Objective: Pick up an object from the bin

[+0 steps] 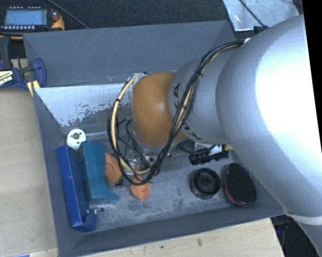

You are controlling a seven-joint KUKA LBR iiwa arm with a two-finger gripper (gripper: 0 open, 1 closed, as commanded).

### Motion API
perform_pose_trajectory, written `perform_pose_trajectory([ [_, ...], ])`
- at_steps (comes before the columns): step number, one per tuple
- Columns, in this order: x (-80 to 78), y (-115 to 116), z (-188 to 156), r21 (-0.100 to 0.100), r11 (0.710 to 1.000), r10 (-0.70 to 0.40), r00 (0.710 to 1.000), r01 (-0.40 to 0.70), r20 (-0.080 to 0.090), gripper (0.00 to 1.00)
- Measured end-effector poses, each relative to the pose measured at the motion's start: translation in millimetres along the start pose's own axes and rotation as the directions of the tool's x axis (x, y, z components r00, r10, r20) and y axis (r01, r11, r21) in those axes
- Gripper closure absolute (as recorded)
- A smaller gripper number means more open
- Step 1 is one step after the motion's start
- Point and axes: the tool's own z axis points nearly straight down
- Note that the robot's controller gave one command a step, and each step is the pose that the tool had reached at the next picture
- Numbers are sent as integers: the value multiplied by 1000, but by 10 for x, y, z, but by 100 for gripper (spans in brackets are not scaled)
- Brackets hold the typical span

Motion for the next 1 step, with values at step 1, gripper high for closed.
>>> perform_pose_trajectory([
  [1,-3,-2,-108,1,1000,0,1000,0,-1,100],
])
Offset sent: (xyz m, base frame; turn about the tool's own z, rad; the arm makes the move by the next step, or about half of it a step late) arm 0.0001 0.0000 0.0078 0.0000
